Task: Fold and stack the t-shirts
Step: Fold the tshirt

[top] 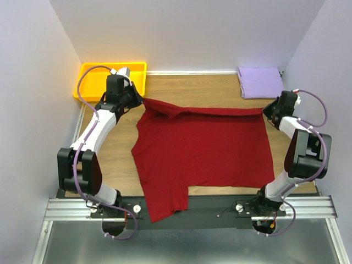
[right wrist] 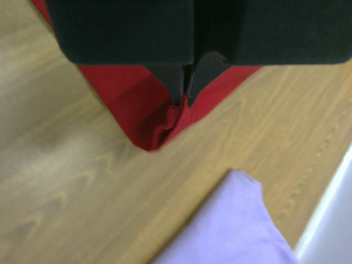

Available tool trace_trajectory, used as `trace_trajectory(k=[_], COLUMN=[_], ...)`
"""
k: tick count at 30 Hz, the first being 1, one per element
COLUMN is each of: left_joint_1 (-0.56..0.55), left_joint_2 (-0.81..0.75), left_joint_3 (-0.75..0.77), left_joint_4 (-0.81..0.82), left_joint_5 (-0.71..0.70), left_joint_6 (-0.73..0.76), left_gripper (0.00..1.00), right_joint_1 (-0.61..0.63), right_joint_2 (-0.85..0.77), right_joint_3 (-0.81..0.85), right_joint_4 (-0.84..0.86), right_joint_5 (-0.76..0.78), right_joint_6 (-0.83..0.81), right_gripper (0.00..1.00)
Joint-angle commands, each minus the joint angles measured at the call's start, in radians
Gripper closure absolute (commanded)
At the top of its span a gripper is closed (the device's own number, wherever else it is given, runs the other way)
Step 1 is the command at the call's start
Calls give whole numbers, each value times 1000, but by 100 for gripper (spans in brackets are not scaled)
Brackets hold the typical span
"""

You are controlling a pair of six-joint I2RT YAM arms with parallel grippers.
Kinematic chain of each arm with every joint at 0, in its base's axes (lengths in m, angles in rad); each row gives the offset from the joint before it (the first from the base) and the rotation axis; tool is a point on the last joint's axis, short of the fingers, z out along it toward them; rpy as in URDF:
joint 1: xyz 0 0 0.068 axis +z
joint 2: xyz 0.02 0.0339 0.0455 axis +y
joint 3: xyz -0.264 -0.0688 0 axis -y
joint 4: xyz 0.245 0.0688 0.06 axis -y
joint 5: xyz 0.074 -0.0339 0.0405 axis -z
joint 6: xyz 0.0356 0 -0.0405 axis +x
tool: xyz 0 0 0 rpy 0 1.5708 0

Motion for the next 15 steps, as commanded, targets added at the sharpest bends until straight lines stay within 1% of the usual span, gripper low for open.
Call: trace_trajectory(k=[1, 6, 9, 10, 15], left_joint_1=[7, 5, 2, 2, -2], left_joint_2=[-70, -134, -183, -183, -232], left_joint_3=[-80, -241, -305, -319, -374], left_joint_4=[-17, -15, -3, -3, 0], left_joint_5=[35, 75, 89, 89, 75], left_joint_6=[-17, -28, -38, -38, -35], left_gripper=[100, 100, 100, 100, 100], right_joint_1=[-16, -20, -20, -20, -20], right_joint_2=[-31, -47, -48, -48, -43], right_joint_3=[-63, -103, -115, -118, -135], right_joint_4=[-64, -95, -99, -127, -145], right_joint_5=[66, 93, 116, 121, 121], right_joint_6=[-21, -18, -29, -34, -38], right_gripper=[99, 99, 99, 99, 99])
